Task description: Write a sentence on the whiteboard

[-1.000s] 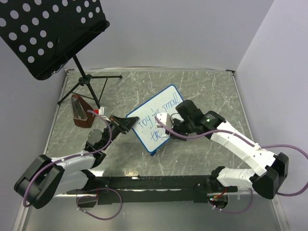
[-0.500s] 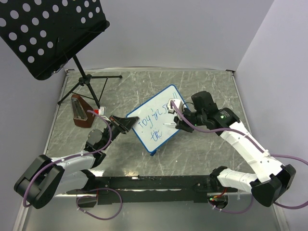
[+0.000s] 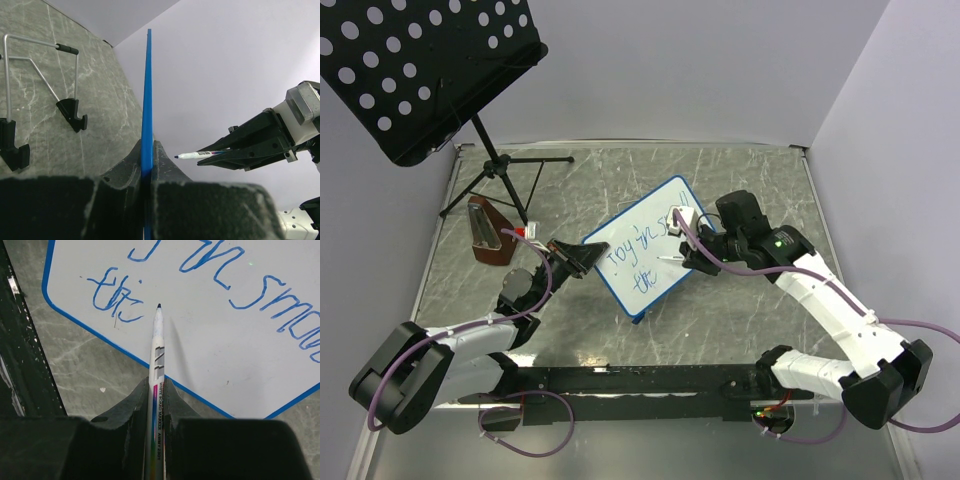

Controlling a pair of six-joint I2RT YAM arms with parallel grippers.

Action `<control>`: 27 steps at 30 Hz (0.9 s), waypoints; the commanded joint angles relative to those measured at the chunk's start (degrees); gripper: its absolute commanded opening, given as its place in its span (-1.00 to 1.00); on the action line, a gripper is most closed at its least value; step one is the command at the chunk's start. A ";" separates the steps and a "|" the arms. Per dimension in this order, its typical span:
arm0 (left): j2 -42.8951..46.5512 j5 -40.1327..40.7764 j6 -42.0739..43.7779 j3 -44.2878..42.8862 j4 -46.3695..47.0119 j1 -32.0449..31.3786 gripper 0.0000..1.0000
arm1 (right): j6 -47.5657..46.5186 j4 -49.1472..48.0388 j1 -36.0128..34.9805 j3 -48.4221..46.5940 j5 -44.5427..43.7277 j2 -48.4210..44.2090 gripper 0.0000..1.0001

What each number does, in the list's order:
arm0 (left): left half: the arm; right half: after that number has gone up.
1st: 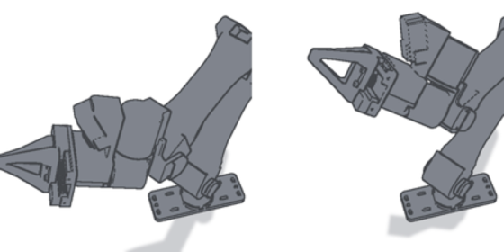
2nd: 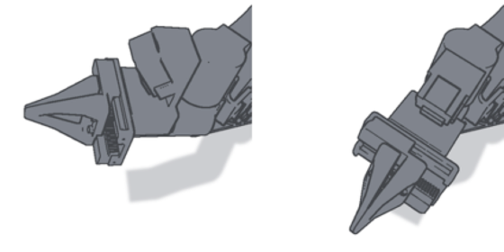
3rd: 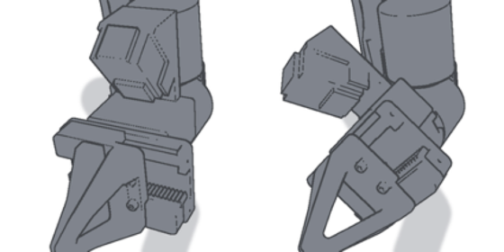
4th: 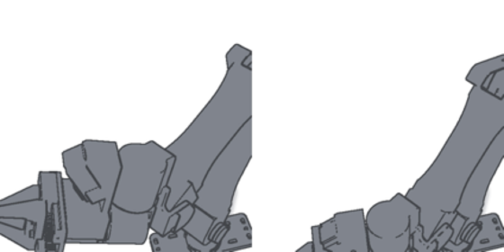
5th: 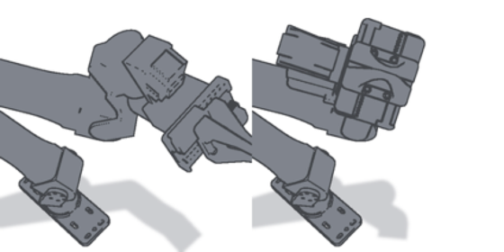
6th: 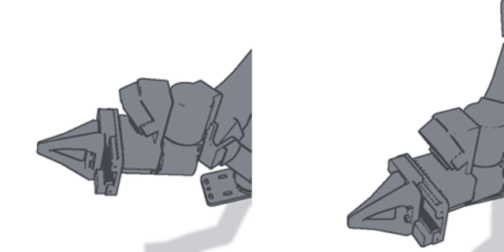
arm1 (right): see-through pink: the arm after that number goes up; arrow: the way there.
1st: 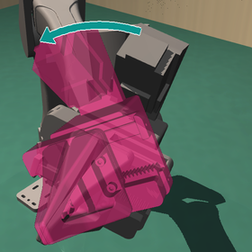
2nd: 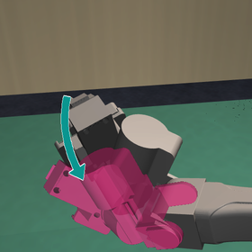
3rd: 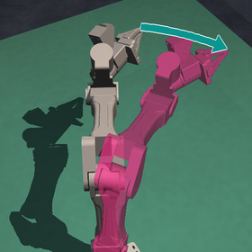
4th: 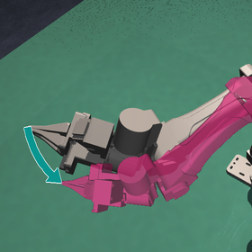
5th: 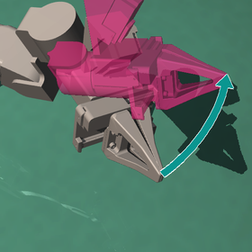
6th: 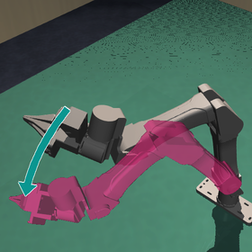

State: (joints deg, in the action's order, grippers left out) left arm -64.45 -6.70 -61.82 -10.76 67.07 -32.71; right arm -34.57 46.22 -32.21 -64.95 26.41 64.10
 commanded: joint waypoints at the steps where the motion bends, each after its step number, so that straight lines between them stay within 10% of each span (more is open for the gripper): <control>1: 1.43 -0.33 -2.69 -3.12 14.85 0.01 -0.97 | -0.06 -2.27 0.21 1.05 1.45 -1.34 -1.00; 27: 3.19 -0.07 -2.16 -2.68 13.26 0.10 -0.97 | -1.20 -2.45 -2.94 2.72 -1.36 -0.91 -1.00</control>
State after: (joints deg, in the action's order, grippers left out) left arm -63.57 -6.68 -62.08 -10.76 67.09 -32.69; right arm -34.85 45.28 -33.06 -62.22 26.00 63.13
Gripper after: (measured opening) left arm 0.067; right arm 0.187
